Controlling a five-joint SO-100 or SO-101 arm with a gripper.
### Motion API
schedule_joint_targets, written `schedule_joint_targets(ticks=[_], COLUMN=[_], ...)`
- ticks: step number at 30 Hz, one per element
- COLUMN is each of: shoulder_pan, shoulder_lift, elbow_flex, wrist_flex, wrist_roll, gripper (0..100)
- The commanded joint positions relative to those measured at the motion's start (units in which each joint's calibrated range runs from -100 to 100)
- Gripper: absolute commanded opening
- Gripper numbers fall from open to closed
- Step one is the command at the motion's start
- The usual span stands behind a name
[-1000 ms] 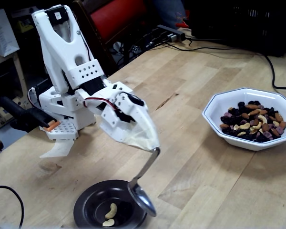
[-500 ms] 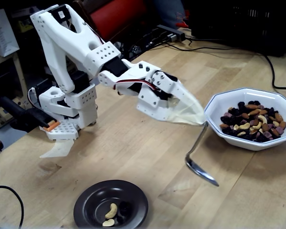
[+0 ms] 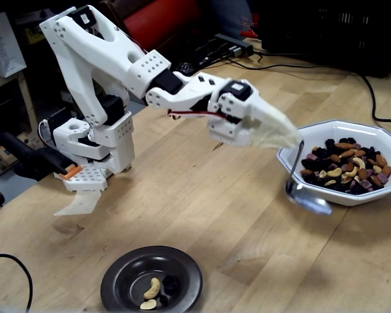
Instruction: Use spoon to transfer food from the white bowl to brown plate
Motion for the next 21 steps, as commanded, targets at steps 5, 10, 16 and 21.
schedule_joint_targets(ticks=[5,10,16,21], shoulder_pan=[-2.4,-2.4,-2.4,-2.3], shoulder_lift=[-16.6,-24.0,-35.4,-45.5], elbow_flex=[-3.1,1.2,6.8,10.1], wrist_flex=[0.2,2.8,10.4,16.3], wrist_roll=[-2.1,-2.1,-1.7,-1.7], gripper=[4,4,4,4])
